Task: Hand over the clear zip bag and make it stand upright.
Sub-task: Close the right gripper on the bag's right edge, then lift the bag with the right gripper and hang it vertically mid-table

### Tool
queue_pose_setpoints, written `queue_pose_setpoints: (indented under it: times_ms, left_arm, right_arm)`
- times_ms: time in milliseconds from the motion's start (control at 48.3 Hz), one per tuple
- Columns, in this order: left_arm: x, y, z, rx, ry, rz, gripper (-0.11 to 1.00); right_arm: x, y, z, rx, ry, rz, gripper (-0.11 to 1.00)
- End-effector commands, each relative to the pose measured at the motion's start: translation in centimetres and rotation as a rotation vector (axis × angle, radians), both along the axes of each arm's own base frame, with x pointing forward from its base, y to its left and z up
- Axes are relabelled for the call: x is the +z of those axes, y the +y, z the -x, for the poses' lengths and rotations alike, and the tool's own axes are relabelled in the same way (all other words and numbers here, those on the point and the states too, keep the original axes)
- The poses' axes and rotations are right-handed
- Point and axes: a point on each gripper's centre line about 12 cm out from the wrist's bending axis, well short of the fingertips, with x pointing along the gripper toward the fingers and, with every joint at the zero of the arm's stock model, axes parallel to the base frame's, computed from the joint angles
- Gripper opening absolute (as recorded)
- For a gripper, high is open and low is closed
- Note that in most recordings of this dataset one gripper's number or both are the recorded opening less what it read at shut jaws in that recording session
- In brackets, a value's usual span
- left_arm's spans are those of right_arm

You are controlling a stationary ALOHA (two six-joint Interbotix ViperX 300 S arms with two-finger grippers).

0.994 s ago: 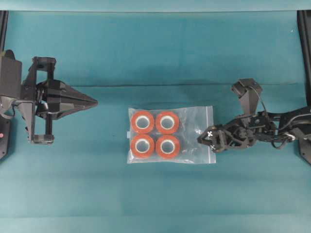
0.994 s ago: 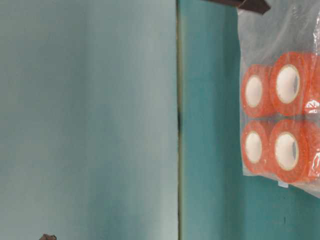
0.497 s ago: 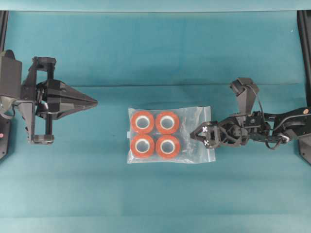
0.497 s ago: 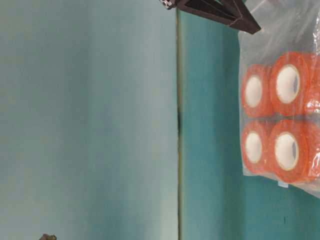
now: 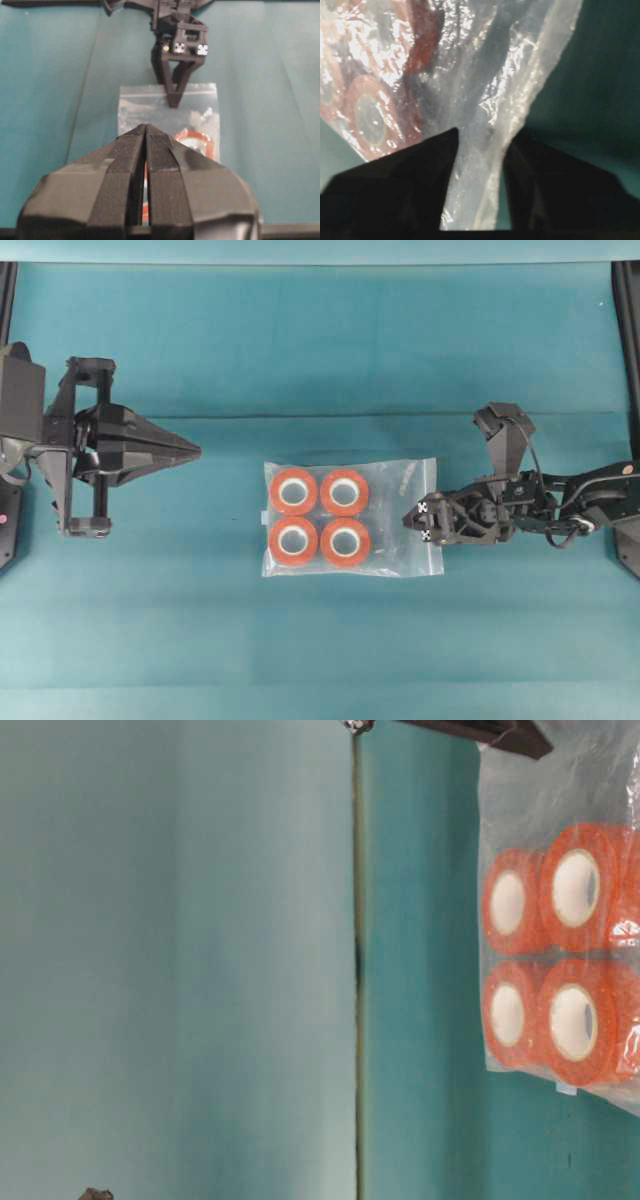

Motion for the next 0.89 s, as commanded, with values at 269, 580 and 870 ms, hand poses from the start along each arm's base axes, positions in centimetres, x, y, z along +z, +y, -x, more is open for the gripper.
queue_pose_setpoints:
  times_ms: [269, 580, 870]
  left_arm:
    - [1.1, 0.0, -0.3, -0.002, -0.051, 0.001, -0.01]
    - [0.7, -0.1, -0.5, 0.005, -0.03, 0.047, -0.01]
    - [2.2, 0.1, -1.1, 0.024, -0.065, 0.144, -0.01]
  right_arm:
    - [0.1, -0.5, -0.2, -0.024, -0.027, 0.008, 0.05]
    - [1.1, -0.7, -1.0, 0.007, -0.044, 0.034, 0.03]
    - [5.8, -1.3, -3.1, 0.14, -0.061, 0.106, 0.03]
